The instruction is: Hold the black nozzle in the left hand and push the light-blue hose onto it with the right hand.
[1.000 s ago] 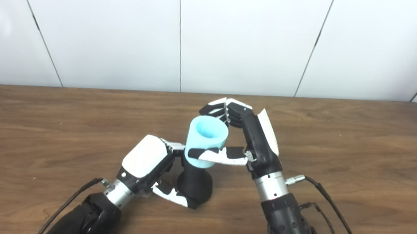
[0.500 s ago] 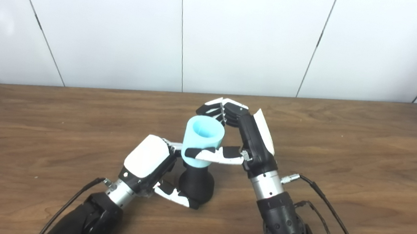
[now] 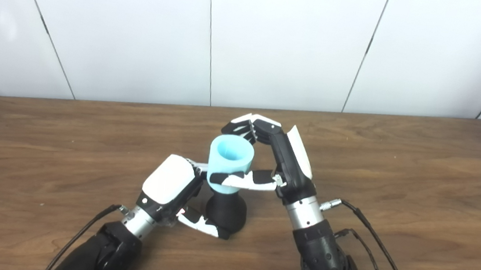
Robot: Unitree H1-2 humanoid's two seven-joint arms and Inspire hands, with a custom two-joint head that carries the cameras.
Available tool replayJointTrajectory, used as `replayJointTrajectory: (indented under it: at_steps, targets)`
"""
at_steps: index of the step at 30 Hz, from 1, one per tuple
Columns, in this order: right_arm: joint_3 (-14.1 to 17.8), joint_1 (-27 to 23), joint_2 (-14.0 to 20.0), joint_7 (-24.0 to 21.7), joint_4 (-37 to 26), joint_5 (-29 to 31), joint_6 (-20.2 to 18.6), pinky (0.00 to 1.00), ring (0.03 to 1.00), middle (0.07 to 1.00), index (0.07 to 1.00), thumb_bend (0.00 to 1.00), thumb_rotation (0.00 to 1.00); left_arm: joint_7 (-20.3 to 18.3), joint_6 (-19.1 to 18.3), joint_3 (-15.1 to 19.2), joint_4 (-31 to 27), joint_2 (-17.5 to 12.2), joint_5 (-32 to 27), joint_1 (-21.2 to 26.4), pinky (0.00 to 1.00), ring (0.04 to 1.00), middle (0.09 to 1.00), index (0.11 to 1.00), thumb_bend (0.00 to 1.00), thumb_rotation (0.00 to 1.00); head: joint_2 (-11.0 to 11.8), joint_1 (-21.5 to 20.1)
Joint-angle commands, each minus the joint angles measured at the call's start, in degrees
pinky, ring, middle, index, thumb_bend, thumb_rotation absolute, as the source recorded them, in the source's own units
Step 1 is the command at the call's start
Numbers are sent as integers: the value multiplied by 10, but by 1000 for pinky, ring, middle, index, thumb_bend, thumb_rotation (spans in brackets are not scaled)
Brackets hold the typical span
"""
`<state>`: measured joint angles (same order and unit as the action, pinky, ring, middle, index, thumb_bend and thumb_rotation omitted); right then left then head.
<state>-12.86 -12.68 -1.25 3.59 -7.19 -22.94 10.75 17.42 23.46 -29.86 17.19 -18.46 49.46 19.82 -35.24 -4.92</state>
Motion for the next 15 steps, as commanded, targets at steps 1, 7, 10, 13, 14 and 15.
replayJointTrajectory:
  at_steps: [1, 7, 10, 13, 14, 15]
  targets:
    - [-5, -16, 5, -15, -22, -14, -9, 281, 384, 465, 545, 512, 0, -11, 4, -38, 59, 18, 8, -95, 139, 178, 471, 481, 525, 0, -1, -1]
    - [-13, -15, 18, -39, -47, -38, -36, 260, 370, 469, 545, 511, 0, -17, 1, -38, 56, 18, 8, -97, 137, 176, 471, 481, 525, 0, -2, -3]
    - [-15, -15, 25, -52, -60, -42, -54, 270, 374, 475, 542, 512, 0, -17, 1, -39, 55, 18, 8, -97, 139, 183, 471, 481, 525, 0, -3, -2]
    - [-16, -13, 29, -62, -67, -44, -72, 283, 383, 481, 535, 513, 0, -17, 1, -39, 55, 18, 10, -97, 142, 185, 471, 482, 525, 0, -3, -1]
    - [-17, -13, 30, -65, -68, -45, -79, 286, 385, 481, 534, 513, 0, -16, 1, -39, 56, 18, 11, -97, 144, 187, 471, 482, 525, 0, -3, -1]
    - [-17, -13, 31, -67, -70, -46, -84, 289, 388, 480, 533, 514, 0, -15, 2, -39, 56, 18, 12, -97, 142, 185, 471, 482, 525, 0, -3, -1]
